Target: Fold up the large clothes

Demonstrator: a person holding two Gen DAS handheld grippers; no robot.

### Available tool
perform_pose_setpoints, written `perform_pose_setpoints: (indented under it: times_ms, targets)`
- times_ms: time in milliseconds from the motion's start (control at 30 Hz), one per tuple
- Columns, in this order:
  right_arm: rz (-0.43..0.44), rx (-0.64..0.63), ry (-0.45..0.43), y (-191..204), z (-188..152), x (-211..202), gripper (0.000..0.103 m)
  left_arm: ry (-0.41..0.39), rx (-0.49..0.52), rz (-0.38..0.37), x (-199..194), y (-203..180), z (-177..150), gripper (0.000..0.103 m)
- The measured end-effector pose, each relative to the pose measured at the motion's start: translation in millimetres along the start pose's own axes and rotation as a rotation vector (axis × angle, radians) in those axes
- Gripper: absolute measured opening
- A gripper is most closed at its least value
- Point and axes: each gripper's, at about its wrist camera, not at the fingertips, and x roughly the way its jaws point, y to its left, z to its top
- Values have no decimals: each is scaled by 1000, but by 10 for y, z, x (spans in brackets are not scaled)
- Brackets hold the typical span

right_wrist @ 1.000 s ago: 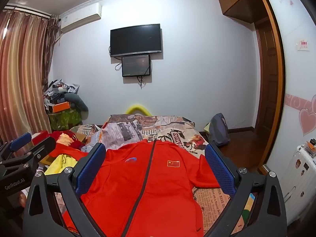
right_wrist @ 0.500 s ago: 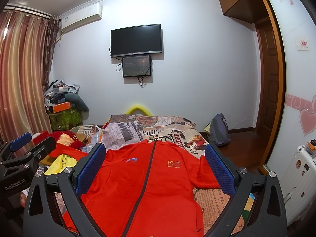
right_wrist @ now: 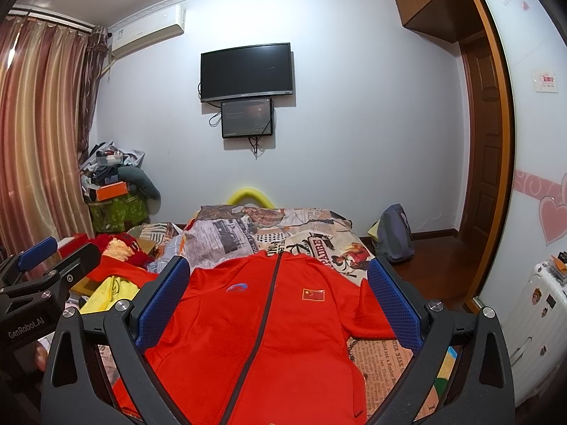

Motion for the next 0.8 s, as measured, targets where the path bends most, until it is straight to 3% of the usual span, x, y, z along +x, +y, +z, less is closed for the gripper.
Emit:
perform_pose_setpoints:
  times_ms: [800]
  targets:
    - [1, 1, 5, 29, -25, 9, 100, 5, -8, 0, 46, 23, -31, 102]
